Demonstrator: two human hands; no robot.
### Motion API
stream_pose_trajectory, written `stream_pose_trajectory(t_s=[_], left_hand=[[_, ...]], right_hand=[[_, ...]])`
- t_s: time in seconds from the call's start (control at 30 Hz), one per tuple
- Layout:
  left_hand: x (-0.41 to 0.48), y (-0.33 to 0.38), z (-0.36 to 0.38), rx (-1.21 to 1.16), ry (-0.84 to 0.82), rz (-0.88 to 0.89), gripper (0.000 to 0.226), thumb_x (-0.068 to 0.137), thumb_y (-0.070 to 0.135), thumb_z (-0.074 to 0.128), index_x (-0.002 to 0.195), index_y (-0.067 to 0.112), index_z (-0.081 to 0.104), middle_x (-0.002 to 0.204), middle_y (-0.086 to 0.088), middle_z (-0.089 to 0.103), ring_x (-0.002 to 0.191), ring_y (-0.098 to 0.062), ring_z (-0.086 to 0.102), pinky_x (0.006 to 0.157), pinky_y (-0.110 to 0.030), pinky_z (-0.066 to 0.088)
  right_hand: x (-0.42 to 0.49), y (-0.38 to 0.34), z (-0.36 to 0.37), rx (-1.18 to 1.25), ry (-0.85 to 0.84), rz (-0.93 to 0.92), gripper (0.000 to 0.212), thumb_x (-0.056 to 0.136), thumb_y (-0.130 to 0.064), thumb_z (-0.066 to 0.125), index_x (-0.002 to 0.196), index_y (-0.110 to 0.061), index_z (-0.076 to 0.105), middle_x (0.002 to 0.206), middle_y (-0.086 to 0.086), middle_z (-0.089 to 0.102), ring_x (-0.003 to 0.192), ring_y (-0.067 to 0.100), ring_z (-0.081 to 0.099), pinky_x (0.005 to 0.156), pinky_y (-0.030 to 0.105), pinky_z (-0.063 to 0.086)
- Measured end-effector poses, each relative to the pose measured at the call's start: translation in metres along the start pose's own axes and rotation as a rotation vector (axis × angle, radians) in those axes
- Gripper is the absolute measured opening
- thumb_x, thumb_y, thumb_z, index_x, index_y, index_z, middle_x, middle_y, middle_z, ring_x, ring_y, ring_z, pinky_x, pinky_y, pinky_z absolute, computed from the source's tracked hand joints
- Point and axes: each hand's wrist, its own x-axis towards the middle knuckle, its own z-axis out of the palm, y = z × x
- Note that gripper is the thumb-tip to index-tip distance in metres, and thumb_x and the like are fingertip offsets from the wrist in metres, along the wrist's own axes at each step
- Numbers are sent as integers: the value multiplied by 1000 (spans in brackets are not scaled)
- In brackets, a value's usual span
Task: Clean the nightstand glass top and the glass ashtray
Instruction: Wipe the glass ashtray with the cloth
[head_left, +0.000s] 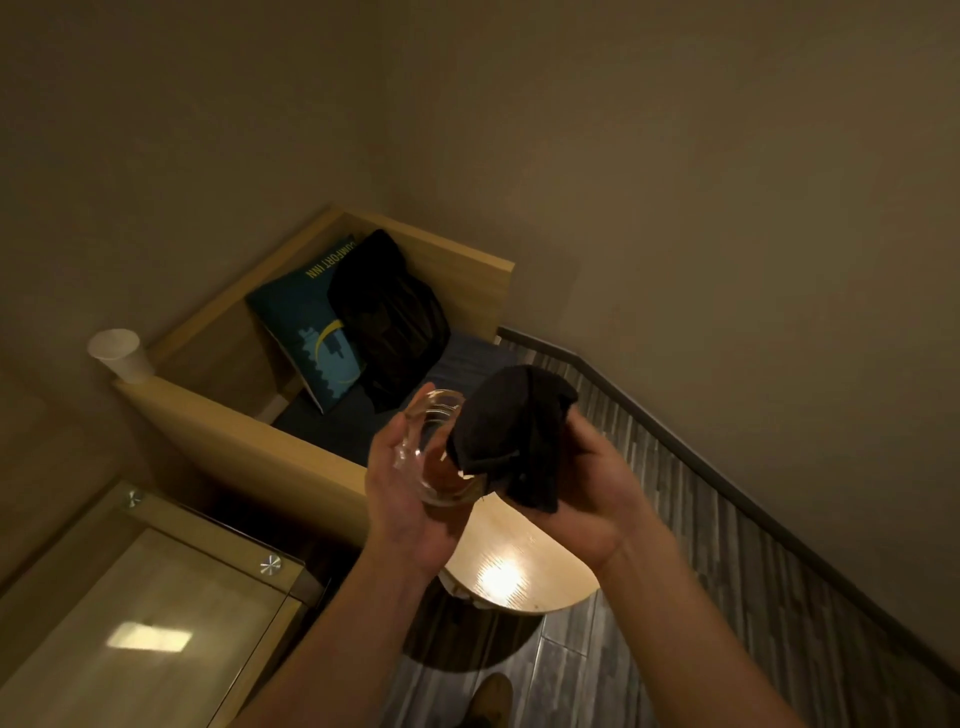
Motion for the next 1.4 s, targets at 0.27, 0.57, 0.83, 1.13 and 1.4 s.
stream_pose_trajectory(t_s=[0.27,0.57,0.83,1.13,1.4], left_hand=[[22,-1,-38,-198,-26,-91,61,93,55,59,147,27,60,151,-22,57,137,-46,57,105,-69,44],[65,-57,-106,-212,-142,-237,67,99,60,52,158,30,44,168,-21,33,154,-47,32,115,-70,30],[94,-106,-174,-210,-197,-252,71,96,47,63,159,22,43,171,-21,26,158,-43,24,121,-66,29],[97,-114,-204,-308,-75,-209,78,94,58,46,165,34,26,173,-19,21,159,-42,19,118,-71,15],[84,-76,-176,-278,39,-170,69,93,55,57,155,25,51,161,-23,45,146,-40,48,113,-55,46]], right_hand=[[7,-14,-81,141,19,-16,56,102,-48,58,148,-16,54,159,18,41,149,41,35,118,54,34],[102,44,-247,68,487,-18,49,102,-39,58,143,-11,59,144,25,57,130,47,58,95,50,57],[183,125,-372,-1179,700,-215,34,105,-40,53,129,-17,61,131,7,64,125,31,58,101,48,51],[206,190,-405,-1950,659,-66,53,100,-52,34,148,-32,42,171,-2,19,159,24,5,122,55,23],[165,125,-248,-1215,508,-179,33,103,-50,49,117,-25,66,112,9,69,98,29,67,79,46,54]])
